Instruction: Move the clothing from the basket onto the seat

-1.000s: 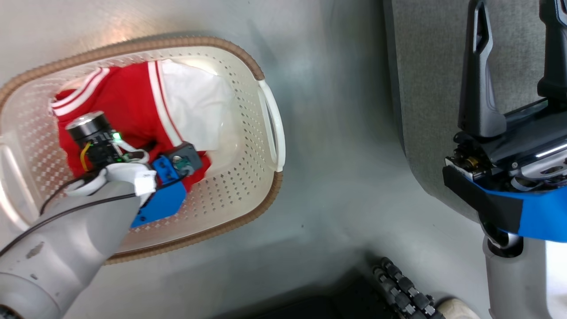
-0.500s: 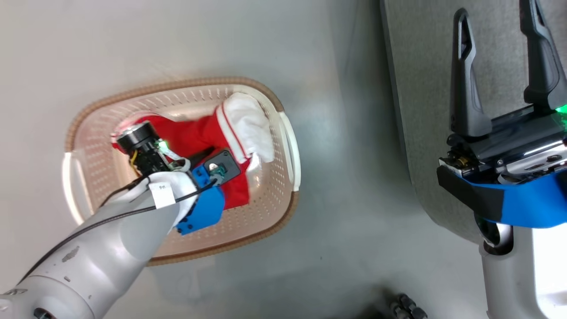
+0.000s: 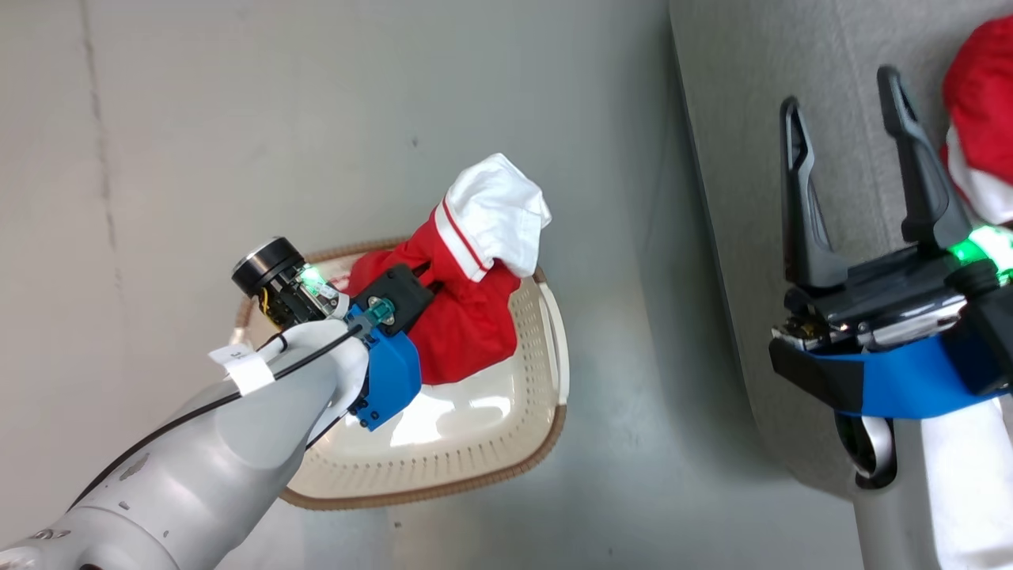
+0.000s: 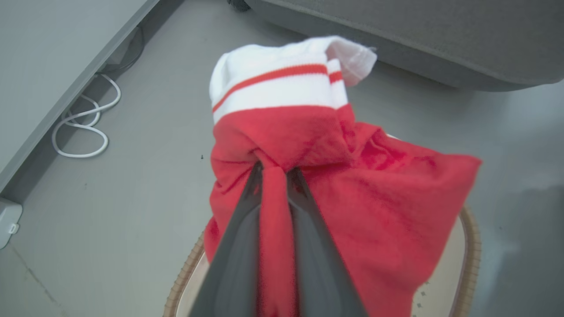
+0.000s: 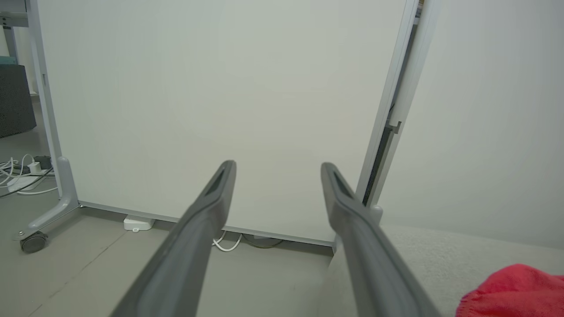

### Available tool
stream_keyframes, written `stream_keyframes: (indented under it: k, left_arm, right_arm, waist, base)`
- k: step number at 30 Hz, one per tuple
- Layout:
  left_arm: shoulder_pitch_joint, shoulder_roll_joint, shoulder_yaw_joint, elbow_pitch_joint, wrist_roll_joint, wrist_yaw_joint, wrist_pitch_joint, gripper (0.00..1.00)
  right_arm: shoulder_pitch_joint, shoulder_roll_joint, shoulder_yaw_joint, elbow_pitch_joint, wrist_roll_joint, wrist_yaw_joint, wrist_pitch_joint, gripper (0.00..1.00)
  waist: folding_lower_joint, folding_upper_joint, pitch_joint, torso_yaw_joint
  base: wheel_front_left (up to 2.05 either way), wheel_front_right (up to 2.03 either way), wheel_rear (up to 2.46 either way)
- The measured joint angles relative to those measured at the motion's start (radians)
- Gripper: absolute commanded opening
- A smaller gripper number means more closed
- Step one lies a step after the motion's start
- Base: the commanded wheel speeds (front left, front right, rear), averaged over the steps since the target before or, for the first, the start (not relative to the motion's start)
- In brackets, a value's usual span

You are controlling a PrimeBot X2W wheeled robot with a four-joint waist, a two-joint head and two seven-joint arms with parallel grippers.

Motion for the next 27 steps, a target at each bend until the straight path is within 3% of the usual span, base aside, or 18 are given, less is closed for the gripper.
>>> stream_keyframes:
  k: [7, 12, 27]
  left_arm:
    - [0.003, -0.018, 0.021, 0.005, -0.118, 0.0, -0.066, 0.0]
    - [0.012, -0.025, 0.091, 0.001, -0.164, 0.0, -0.08, 0.0]
    - [0.093, -0.016, 0.365, -0.212, -0.133, 0.043, -0.082, 0.0]
  right_arm:
    - [0.06, 0.0, -0.014, 0.03, 0.0, 0.0, 0.0, 1.0]
    - [0.1, 0.0, -0.021, 0.048, 0.0, 0.0, 0.0, 1.0]
    - [0.183, 0.0, -0.02, 0.093, 0.024, 0.0, 0.0, 1.0]
  waist:
    - [-0.0001, 0.0, -0.123, 0.029]
    - [-0.0001, 0.0, -0.198, 0.049]
    - [0.0, 0.0, -0.371, 0.08]
  base:
    - [0.0, 0.0, 0.0]
    - [0.0, 0.0, 0.0]
    - [0.0, 0.0, 0.0]
